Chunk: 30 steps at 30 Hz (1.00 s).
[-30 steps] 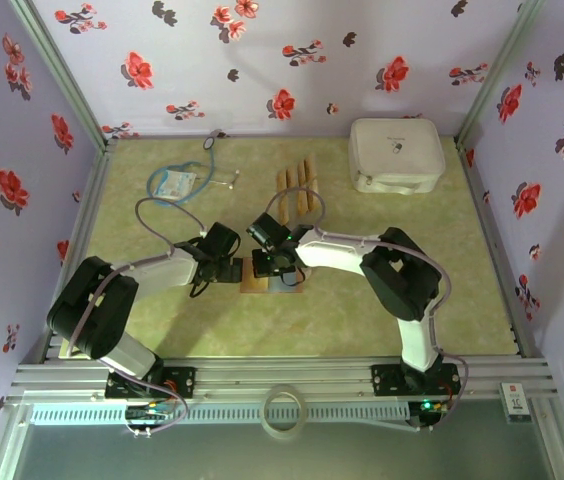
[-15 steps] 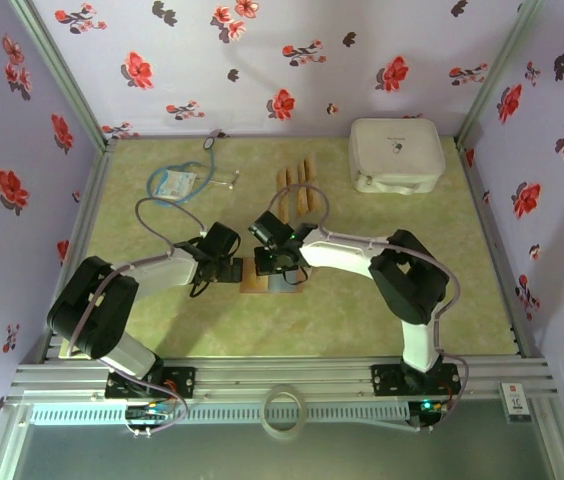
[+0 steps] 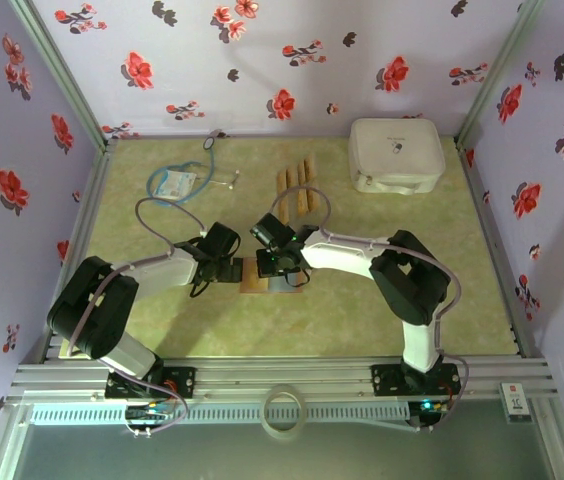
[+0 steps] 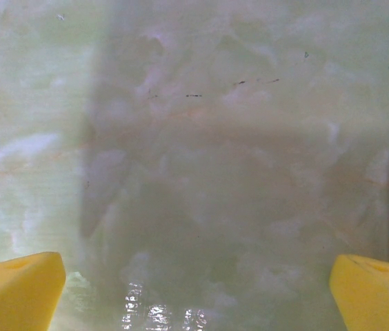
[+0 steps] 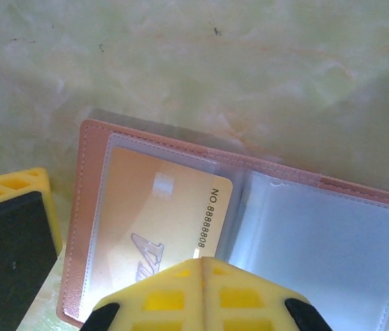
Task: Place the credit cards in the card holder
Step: Insert the credit card into the card slot.
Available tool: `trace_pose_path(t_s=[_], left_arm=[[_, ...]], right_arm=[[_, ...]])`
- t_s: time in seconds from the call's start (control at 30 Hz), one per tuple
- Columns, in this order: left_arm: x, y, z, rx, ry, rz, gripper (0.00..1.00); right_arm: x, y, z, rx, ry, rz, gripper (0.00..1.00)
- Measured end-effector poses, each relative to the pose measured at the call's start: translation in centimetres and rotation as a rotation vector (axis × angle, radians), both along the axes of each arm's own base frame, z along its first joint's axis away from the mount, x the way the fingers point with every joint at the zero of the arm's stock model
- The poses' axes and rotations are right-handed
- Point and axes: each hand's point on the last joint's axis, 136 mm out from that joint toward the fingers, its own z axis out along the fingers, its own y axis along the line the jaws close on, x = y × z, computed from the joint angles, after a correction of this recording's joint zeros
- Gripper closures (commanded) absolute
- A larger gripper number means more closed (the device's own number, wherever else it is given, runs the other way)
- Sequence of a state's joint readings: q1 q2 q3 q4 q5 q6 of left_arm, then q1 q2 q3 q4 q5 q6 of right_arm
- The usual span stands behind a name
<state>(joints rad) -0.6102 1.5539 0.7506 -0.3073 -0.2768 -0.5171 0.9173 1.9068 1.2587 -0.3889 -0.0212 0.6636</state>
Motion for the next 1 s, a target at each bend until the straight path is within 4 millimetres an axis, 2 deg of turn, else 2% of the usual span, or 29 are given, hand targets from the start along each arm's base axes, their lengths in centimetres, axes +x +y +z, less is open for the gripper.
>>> trace_pose_path(t_s=[0.73,1.0], left_arm=[[0.1,-0.1,0.0,-0.005,-0.001,-0.002,0.00],[0.1,-0.1,0.0,-0.006,-0.001,-0.002,0.00]], right_arm=[[0.0,0.4,-1.7,-0.003,0.022,0.006,1.00],[0.4,1.2,-1.3,0.016,0.020,0.011,1.00]])
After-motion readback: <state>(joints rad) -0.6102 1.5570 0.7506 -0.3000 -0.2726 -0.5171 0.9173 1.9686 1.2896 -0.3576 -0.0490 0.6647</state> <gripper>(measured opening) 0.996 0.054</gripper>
